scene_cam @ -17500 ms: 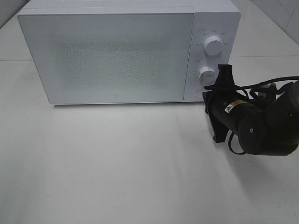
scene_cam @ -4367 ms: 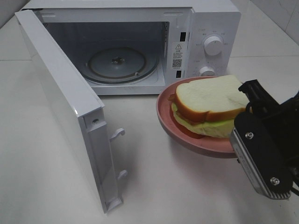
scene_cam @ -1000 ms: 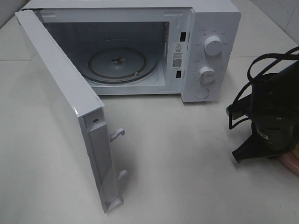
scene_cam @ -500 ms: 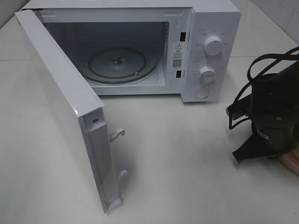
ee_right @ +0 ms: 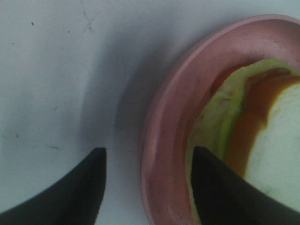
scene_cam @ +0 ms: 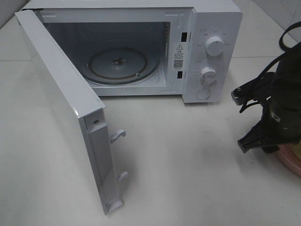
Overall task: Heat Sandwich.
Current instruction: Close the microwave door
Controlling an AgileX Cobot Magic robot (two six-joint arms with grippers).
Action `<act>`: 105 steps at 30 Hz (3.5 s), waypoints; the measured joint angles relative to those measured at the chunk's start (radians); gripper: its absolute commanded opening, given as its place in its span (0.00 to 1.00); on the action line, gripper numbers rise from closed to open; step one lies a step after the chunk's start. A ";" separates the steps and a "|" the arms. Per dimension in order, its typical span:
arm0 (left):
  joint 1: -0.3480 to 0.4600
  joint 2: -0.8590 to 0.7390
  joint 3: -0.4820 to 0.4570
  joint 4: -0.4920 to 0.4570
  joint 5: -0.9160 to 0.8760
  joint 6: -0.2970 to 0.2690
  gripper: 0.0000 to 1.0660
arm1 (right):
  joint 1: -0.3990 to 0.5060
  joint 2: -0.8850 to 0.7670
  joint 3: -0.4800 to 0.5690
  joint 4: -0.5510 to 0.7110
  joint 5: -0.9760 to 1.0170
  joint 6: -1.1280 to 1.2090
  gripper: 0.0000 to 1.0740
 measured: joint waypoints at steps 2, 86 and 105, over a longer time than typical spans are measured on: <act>0.000 0.000 0.000 0.000 0.000 0.000 0.97 | 0.000 -0.024 0.000 0.022 0.008 -0.029 0.60; 0.000 0.000 0.000 0.000 0.000 0.000 0.97 | -0.254 -1.672 0.225 0.550 0.401 -0.557 0.71; 0.000 0.000 0.000 0.000 0.000 0.000 0.97 | -0.254 -1.672 0.225 0.550 0.401 -0.557 0.71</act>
